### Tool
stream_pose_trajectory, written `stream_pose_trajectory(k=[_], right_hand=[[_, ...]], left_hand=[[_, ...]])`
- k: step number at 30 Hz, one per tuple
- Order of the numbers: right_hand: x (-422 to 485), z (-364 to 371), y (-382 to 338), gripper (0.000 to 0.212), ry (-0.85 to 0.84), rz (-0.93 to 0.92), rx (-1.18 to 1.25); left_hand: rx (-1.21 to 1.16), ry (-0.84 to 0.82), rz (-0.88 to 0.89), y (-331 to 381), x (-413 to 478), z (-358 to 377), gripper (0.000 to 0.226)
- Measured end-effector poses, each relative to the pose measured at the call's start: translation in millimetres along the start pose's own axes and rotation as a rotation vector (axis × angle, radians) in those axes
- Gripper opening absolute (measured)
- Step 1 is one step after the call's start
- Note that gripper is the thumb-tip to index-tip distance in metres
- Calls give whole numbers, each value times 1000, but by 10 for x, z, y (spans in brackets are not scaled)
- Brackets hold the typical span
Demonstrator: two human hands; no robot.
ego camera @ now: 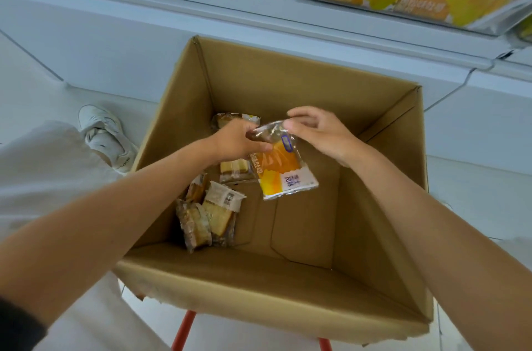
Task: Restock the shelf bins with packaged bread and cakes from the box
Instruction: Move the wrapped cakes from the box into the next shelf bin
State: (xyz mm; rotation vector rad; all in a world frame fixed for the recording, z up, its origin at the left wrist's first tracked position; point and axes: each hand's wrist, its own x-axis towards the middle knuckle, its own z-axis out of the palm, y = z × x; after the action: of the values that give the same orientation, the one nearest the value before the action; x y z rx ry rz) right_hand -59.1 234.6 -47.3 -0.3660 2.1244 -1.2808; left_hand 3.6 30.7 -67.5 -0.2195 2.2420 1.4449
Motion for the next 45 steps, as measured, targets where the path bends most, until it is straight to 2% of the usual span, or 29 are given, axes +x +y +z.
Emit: stream_pose_trajectory(k=[1,2,4,5,8,11,17,19,21,22,25,27,30,34,37,40,42,44,45], right_hand=[[-12,-30,70,50,-39,57,-16],[-19,-45,161,52,-97,114,-61],[-24,-35,359,31,-150,178,-121],[-8,-11,452,24,-113,179,-138],[45,40,724,13,11,203,-179],[47,64,922,10,12,265,-205],[17,68,1061,9,-11,303,-177],[14,67,1075,10,-16,308,-181],[9,54,1064,15,-34,311,-199],[1,45,1057,18,-35,325,-206],[-43,28,1000,28,6,350,-237],[-86,23,910,27,68,350,-258],[-131,75,713,31,134,304,-241],[-195,209,407,48,137,211,-234],[-310,220,240,56,103,177,-87],[-337,169,187,45,149,165,-61],[-335,77,153,32,216,182,8],[-371,-73,74,20,210,172,128],[-398,-159,32,18,175,170,194]], left_hand=[[-136,7,-71,-58,-10,-7,27],[-284,-17,-140,-135,-24,-6,30],[-473,-93,-259,-326,-32,41,34],[-455,-106,-299,-439,-18,80,37],[-149,-96,-335,-815,63,244,53],[-81,-100,-379,-1126,210,342,53],[362,-379,-378,-1490,388,433,77],[531,-386,-350,-1590,391,434,70],[615,-290,-295,-1591,421,393,45],[547,-195,-264,-1526,433,361,34],[121,183,-191,-1093,397,241,13],[-151,295,-229,-770,306,202,15],[-491,215,-324,-361,119,261,22],[-770,72,-227,108,-108,447,32],[-809,77,-175,224,-210,464,30],[-821,14,-135,203,-281,434,31],[-794,68,-118,191,-300,402,33],[-520,281,-64,174,-262,274,45],[-326,360,-60,149,-225,183,61]])
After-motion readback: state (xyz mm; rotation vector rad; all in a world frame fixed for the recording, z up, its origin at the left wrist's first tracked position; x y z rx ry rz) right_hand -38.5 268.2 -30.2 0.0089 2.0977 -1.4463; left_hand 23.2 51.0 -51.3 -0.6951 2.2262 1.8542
